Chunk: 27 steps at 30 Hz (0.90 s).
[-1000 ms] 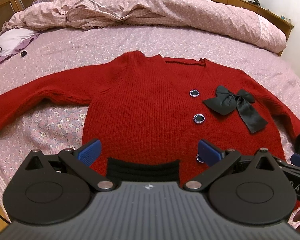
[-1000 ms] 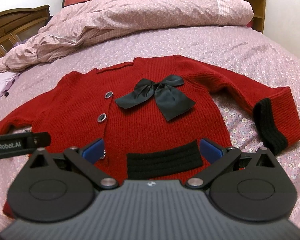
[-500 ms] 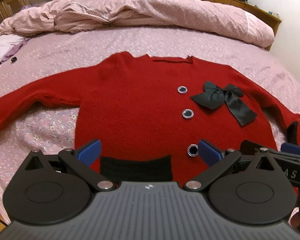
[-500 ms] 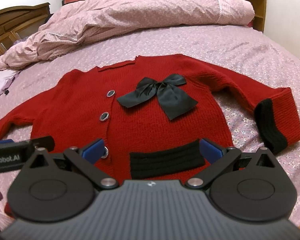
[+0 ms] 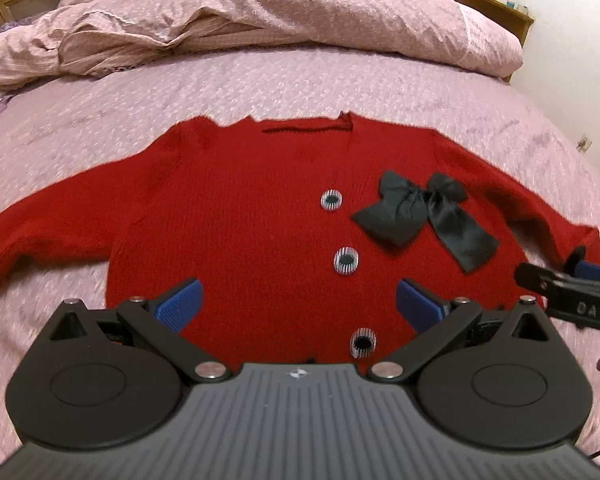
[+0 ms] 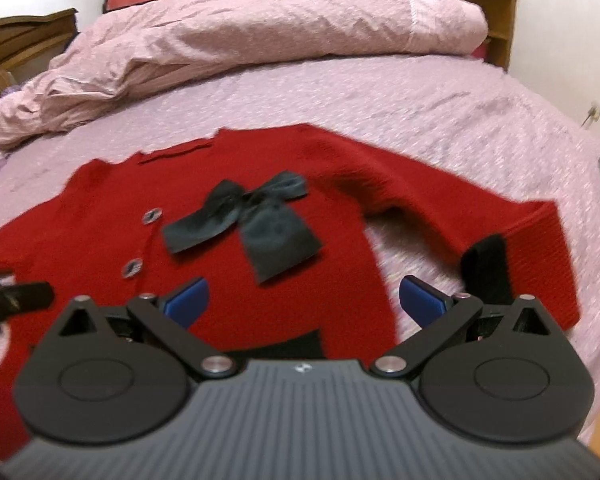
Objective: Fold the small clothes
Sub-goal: 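Move the right gripper to the black-cuffed sleeve and close on it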
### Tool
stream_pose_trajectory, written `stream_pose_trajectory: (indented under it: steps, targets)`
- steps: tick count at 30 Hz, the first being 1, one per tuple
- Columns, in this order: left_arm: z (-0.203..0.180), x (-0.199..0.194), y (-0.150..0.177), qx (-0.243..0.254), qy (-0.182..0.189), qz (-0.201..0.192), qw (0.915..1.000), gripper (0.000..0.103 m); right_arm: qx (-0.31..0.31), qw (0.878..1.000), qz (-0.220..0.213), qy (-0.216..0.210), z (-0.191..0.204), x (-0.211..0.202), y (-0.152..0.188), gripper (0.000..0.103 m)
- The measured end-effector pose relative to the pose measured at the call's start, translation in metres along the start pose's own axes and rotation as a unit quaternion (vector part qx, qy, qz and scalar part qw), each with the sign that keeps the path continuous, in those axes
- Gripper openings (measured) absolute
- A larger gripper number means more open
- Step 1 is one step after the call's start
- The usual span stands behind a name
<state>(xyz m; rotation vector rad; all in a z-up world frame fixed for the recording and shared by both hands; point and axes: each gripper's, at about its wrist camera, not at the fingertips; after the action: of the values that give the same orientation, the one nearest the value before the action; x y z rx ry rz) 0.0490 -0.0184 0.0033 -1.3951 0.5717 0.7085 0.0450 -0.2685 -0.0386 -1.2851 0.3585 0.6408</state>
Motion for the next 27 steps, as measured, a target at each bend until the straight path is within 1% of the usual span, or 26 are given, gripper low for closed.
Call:
stream_pose_trajectory:
  steps: [6,9,10,12,13,15,20,23,25,27]
  targets:
    - [-0.017,0.033,-0.033,0.019,-0.023,-0.006,0.9995,0.103,0.023,1.0,-0.005,0.014,-0.036,0.008,-0.017,0.103]
    - [-0.029,0.048,-0.043,0.023,-0.015,-0.013,0.9996,0.103,0.043,0.999,0.003,0.019,-0.057,0.016,-0.021,0.103]
    - [-0.033,0.052,-0.045,0.025,-0.01,-0.015,0.9995,0.103,0.046,0.999,0.003,0.027,-0.064,0.017,-0.024,0.103]
    - [-0.045,0.059,-0.047,0.038,0.011,-0.026,0.9989,0.103,0.05,0.998,0.007,0.04,-0.076,0.021,-0.028,0.103]
    - [-0.052,0.064,-0.047,0.049,0.022,-0.026,0.9982,0.103,0.05,0.998,0.007,0.046,-0.082,0.022,-0.03,0.103]
    - [-0.065,0.072,-0.046,0.061,0.031,-0.02,0.9974,0.103,0.051,0.997,0.008,0.056,-0.094,0.023,-0.033,0.103]
    - [-0.084,0.093,-0.04,0.067,0.031,-0.012,0.9972,0.103,0.073,0.995,0.02,0.059,-0.133,0.037,-0.043,0.103]
    - [-0.086,0.103,-0.039,0.071,0.04,-0.022,0.9964,0.103,0.081,0.994,0.017,0.071,-0.155,0.043,-0.049,0.103]
    - [-0.088,0.111,-0.04,0.074,0.036,-0.025,0.9963,0.103,0.079,0.994,0.014,0.073,-0.166,0.047,-0.052,0.103]
    - [-0.09,0.122,-0.04,0.067,0.027,-0.011,0.9973,0.103,0.082,0.995,0.015,0.062,-0.179,0.054,-0.055,0.103]
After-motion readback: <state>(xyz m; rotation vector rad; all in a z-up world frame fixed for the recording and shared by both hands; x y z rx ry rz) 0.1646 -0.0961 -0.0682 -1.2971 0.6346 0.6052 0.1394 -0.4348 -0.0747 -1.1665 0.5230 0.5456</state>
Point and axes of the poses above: each gripper's, at about its wrist camera, not at the fingertips, and x roughly the way its jaws point, z to its left, y to its underside, and after that the axes turned 15 degrees about -y, right-handed
